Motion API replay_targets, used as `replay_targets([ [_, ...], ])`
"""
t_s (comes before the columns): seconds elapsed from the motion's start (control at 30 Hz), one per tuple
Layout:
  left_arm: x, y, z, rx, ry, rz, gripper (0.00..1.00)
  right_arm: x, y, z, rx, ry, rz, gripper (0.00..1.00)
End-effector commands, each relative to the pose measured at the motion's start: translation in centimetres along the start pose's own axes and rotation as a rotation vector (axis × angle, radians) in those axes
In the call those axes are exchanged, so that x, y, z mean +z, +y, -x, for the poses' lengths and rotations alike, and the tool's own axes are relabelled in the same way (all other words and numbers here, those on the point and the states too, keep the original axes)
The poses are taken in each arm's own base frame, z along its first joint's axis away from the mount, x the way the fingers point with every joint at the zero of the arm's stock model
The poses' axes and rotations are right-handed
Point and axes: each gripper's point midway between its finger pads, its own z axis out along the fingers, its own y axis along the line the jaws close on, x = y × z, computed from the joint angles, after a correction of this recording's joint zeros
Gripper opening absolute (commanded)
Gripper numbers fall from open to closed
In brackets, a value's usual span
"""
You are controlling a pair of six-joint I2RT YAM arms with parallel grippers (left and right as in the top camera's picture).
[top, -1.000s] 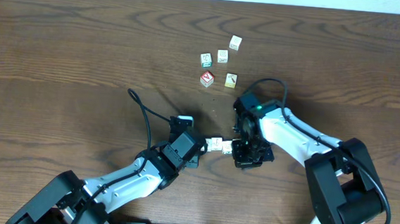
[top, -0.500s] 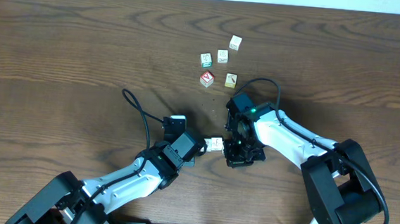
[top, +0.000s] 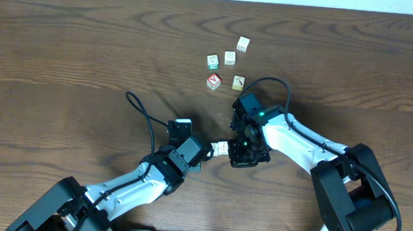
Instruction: Lift 5 blocks
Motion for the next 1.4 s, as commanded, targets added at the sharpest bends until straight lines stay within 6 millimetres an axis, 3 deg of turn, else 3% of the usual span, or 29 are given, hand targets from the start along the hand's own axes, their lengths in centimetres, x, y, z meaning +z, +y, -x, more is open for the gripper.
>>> replay_targets([
  [0.0, 0.7, 1.9, -1.9, 0.012, 0.052, 0.062, 0.07, 0.2, 0.4, -0.3, 0.007, 0.011, 0.018, 0.01],
  [0.37, 0.7, 1.9, -1.9, 0.013, 0.052, 0.062, 0.07, 0.2, 0.1, -1.1, 0.019, 0.042, 0.006, 0.01],
  [0.7, 0.7, 1.9, -1.9, 0.013, 0.053, 0.062, 0.08, 0.2, 0.7, 0.4, -0.005, -0.018, 0.031, 0.01],
  [0.97, 0.7, 1.9, -1.9, 0.013, 0.053, 0.062, 0.08, 0.2, 0.6, 0.0, -0.002, -0.002, 0.025, 0.01],
  [1.2, 0.7, 1.9, -1.9, 0.013, 0.053, 0.062, 0.07, 0.1, -0.6, -2.0, 0.004, 0.077, -0.029, 0.01],
  [1.37, 0.7, 1.9, -1.9, 0.013, 0.052, 0.062, 0.07, 0.0, -2.5, -2.0, 0.015, 0.066, -0.138, 0.01],
])
